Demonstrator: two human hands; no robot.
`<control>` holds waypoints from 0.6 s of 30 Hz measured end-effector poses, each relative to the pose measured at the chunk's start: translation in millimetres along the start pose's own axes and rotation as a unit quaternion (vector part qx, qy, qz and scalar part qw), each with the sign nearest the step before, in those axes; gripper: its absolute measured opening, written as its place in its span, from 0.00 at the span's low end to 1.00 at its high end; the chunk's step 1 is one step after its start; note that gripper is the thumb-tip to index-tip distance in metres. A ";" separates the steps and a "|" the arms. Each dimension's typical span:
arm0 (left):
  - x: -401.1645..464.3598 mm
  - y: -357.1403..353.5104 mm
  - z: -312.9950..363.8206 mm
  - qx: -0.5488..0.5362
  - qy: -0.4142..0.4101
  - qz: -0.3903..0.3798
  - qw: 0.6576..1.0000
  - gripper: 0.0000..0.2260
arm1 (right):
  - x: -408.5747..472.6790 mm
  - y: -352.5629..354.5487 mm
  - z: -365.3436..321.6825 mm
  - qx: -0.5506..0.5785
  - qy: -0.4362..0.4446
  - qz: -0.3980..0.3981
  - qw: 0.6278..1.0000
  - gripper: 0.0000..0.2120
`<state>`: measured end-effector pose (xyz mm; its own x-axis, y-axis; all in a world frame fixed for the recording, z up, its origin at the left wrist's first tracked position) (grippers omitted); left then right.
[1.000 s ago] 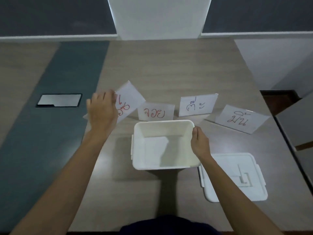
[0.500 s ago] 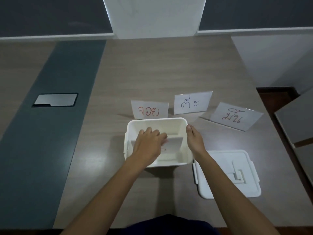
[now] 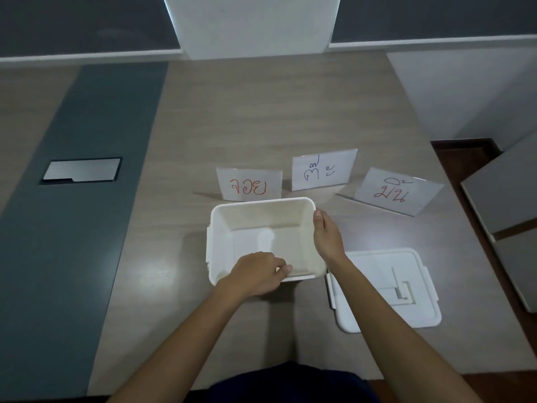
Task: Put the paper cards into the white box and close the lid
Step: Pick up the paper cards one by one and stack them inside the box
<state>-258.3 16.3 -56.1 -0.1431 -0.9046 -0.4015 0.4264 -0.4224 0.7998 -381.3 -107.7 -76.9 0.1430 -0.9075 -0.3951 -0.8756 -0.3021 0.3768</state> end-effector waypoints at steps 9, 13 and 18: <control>31.1 106.3 -14.5 -0.058 -0.019 0.208 0.976 0.11 | -2.0 1.7 -1.9 -0.007 0.011 0.016 1.000 0.17; 62.7 154.7 -39.7 -0.038 -0.011 0.277 0.960 0.11 | -1.4 2.7 -1.3 -0.009 0.010 0.023 1.000 0.17; 109.8 180.2 -78.9 0.060 0.038 0.243 0.968 0.23 | -1.4 1.7 0.6 -0.014 0.008 0.018 1.000 0.17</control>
<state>-126.7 -154.7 8.7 0.1156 -0.9933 0.0064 0.3204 0.0434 0.9463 -383.3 -106.8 -76.2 0.1196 -0.9225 -0.3671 -0.8673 -0.2770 0.4135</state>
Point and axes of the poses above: each hand's wrist, its own x-axis towards the middle knuckle, its own y-axis out of the back of the hand, z = x × y, the point moved 9 cm from there along x, towards the middle knuckle, and after that the axes turned 6 degrees about -y, right-handed, at the moved point
